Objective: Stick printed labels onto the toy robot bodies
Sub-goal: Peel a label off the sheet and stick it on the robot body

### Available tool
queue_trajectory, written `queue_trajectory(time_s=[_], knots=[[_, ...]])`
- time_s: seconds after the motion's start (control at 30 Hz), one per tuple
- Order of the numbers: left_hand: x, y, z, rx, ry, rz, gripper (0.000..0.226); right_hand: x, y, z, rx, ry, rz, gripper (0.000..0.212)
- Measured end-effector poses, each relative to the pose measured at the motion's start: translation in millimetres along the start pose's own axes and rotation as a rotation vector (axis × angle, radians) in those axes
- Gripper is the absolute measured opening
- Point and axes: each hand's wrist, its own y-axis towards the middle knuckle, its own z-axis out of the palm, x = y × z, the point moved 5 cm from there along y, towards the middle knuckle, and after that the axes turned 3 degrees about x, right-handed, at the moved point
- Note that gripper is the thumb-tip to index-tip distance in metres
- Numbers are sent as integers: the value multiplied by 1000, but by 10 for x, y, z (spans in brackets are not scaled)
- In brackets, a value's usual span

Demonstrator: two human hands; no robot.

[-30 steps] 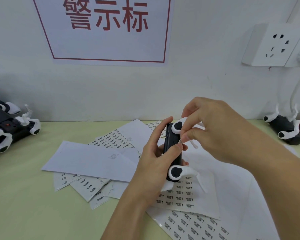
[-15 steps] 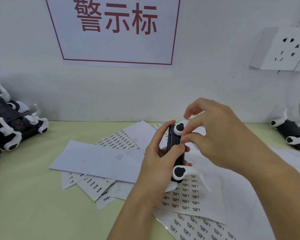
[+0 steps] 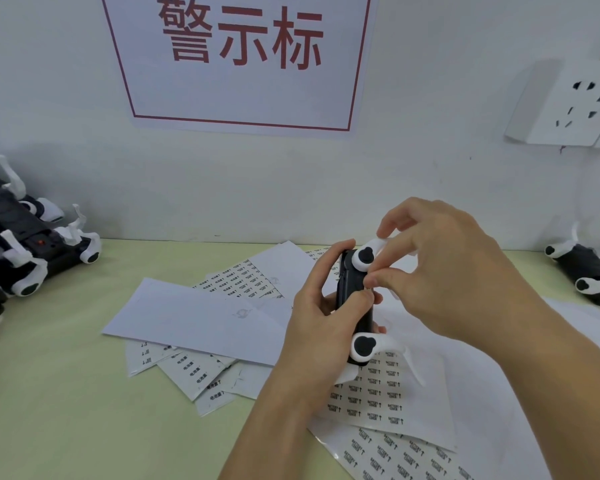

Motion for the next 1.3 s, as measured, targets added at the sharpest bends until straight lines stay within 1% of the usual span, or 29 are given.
queue_trajectory(time_s=[0.47, 0.77, 0.97, 1.0, 1.07, 1.13, 1.23, 1.3], knots=[[-15, -10, 6, 16, 19, 3, 53, 10, 3, -2, -8, -96, 98, 7], [-7, -29, 1, -7, 47, -7, 52, 31, 6, 4, -30, -95, 214, 12], [-2, -22, -25, 8, 65, -3, 52, 70, -18, 12, -86, -102, 242, 13], [-4, -22, -28, 7, 65, -3, 52, 61, -17, 6, -92, -101, 255, 16], [-6, -20, -28, 9, 66, -2, 54, 7, -8, -30, -103, -101, 299, 30], [-6, -15, -11, 17, 50, 0, 55, -67, 7, -68, -84, -53, 339, 35], [-11, -5, 18, 40, 6, 2, 54, -135, 7, -81, 16, 93, 357, 26], [-19, 5, 21, 63, -49, 9, 55, -163, -8, -105, 41, 208, 356, 22]])
